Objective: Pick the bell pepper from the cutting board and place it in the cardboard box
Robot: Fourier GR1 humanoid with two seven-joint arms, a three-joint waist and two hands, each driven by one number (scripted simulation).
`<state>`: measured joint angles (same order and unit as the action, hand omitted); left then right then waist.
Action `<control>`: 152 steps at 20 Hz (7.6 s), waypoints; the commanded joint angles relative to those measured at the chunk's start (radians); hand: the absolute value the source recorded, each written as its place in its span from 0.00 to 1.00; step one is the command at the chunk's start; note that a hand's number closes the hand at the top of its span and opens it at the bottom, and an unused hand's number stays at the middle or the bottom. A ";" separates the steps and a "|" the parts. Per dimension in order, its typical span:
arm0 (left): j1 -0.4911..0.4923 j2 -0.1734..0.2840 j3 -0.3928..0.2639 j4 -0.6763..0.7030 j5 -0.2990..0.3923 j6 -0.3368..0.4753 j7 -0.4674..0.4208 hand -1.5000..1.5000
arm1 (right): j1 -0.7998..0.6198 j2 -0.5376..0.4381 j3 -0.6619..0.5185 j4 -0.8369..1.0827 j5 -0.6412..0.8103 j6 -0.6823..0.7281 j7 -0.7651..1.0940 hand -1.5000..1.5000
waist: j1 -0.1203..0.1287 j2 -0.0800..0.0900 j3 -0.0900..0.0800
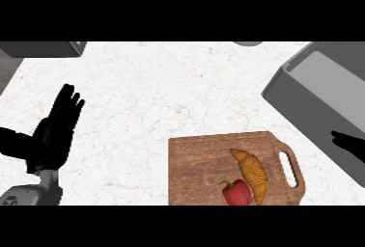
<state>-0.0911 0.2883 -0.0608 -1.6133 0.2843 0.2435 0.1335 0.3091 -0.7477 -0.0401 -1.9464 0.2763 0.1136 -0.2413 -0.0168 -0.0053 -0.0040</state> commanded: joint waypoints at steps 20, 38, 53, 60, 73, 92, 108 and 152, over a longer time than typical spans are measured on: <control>-0.022 -0.056 0.042 -0.027 -0.057 -0.038 0.054 0.50 | -0.081 0.291 0.427 -0.404 0.285 0.242 0.735 0.00 | 0.016 0.005 0.004; 0.017 -0.118 0.083 -0.010 -0.106 -0.107 -0.004 0.50 | -0.080 0.452 0.504 -0.177 0.480 0.194 0.593 0.00 | 0.015 0.005 0.004; -0.013 -0.126 0.113 -0.074 -0.124 -0.127 0.101 0.50 | -0.085 0.509 0.511 0.021 0.631 0.084 0.493 0.00 | 0.015 0.005 0.004; 0.006 -0.178 0.100 -0.022 -0.161 -0.119 0.033 0.50 | -0.166 0.542 0.458 0.053 0.585 0.171 0.511 0.00 | 0.017 0.005 0.004; -0.016 -0.184 0.125 -0.060 -0.167 -0.125 0.095 0.50 | -0.079 0.548 0.499 0.102 0.670 0.096 0.461 0.00 | 0.015 0.005 0.004; -0.051 -0.165 0.176 -0.005 -0.164 -0.167 0.067 0.50 | -0.191 0.570 0.513 0.228 0.794 -0.003 0.339 1.00 | 0.015 0.005 0.004; 0.007 -0.174 0.155 -0.036 -0.186 -0.174 0.066 0.50 | -0.115 0.364 0.607 -0.072 0.857 0.051 0.132 1.00 | 0.010 0.003 0.004; -0.002 -0.174 0.150 -0.105 -0.166 -0.191 0.132 0.50 | -0.830 0.243 -0.265 0.667 0.609 -0.039 0.038 1.00 | 0.035 0.009 0.005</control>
<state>-0.0980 0.0965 0.0817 -1.6827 0.0979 0.0705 0.2291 -0.4667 -0.4773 -0.3086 -1.4746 0.8373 0.1748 -0.1102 0.0153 0.0039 0.0002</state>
